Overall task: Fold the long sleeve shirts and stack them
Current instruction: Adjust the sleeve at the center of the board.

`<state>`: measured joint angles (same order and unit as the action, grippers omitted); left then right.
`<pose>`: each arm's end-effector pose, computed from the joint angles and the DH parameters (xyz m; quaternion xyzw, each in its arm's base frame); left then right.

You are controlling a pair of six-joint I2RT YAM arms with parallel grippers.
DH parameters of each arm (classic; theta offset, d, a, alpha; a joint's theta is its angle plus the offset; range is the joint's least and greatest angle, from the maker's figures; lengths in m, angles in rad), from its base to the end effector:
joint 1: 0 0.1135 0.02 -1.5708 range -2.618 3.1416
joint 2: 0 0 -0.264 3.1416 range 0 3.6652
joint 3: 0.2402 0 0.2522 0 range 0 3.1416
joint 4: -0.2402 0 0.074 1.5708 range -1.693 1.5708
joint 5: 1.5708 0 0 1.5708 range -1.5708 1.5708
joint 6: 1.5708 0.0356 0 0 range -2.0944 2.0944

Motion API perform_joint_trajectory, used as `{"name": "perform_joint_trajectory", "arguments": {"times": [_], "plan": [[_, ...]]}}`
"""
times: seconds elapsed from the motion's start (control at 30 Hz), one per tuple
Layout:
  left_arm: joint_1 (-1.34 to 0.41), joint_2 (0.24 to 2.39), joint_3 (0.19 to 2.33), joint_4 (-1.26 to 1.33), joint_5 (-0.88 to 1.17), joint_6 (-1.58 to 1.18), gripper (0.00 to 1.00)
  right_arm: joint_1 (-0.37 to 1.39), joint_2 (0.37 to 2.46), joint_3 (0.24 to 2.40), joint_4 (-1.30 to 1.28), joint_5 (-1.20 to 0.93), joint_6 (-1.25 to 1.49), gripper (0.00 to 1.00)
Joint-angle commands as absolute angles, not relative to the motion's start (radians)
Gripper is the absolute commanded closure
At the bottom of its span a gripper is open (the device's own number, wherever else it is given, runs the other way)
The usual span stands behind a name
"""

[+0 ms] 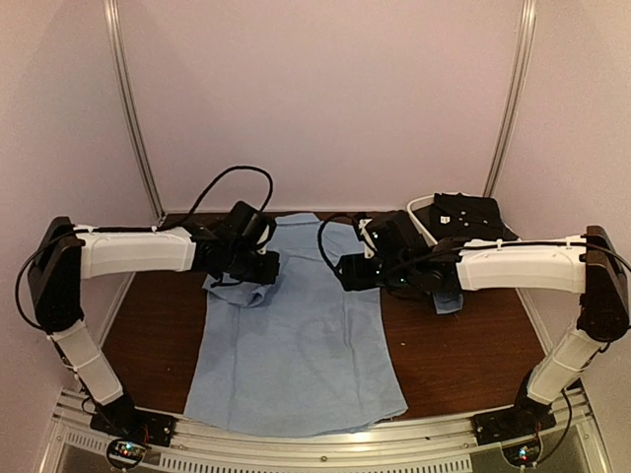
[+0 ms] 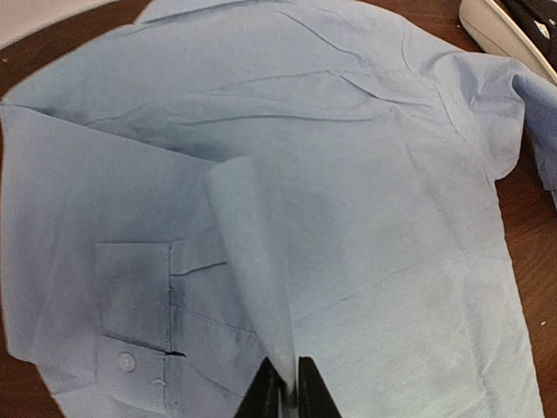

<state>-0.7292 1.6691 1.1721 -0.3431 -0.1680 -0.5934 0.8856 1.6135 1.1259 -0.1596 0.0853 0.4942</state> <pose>0.2744 -0.2372 0.2309 0.0332 0.9306 -0.1568 0.3291 0.2321 0.2792 0.2495 -0.1553 0.8811 0.2539 0.3676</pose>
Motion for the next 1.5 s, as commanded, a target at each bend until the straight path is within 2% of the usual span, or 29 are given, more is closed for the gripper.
{"name": "perform_joint_trajectory", "arguments": {"times": [0.0,0.03,0.07,0.1,0.23,0.47,0.8,1.27,1.33,1.47], "plan": [[-0.785,1.790,1.262,-0.332,-0.102,-0.564,0.80,0.876,1.573,1.116,-0.161,0.127,0.514,0.32],[-0.787,1.801,1.268,-0.328,-0.086,-0.571,0.73,0.875,1.571,1.112,-0.162,0.130,0.516,0.32],[-0.787,1.802,1.267,-0.319,-0.076,-0.578,0.59,0.875,1.568,1.110,-0.162,0.132,0.518,0.32],[-0.787,1.797,1.265,-0.315,-0.071,-0.583,0.51,0.874,1.566,1.108,-0.161,0.133,0.518,0.32],[-0.785,1.741,1.225,-0.304,-0.097,-0.602,0.37,0.874,1.568,1.109,-0.170,0.142,0.518,0.32],[-0.714,1.714,1.172,-0.354,-0.149,-0.643,0.35,0.873,1.579,1.117,-0.159,0.145,0.519,0.31],[-0.519,1.771,1.129,-0.307,-0.001,-0.619,0.36,0.863,1.568,1.141,-0.127,0.126,0.515,0.31],[-0.489,1.869,1.082,-0.272,0.069,-0.634,0.35,0.857,1.522,1.072,-0.085,0.121,0.541,0.31],[-0.489,1.868,1.072,-0.263,0.075,-0.637,0.37,0.856,1.517,1.065,-0.082,0.121,0.544,0.31],[-0.494,1.858,1.058,-0.246,0.106,-0.639,0.50,0.856,1.514,1.055,-0.074,0.118,0.549,0.31]]}}
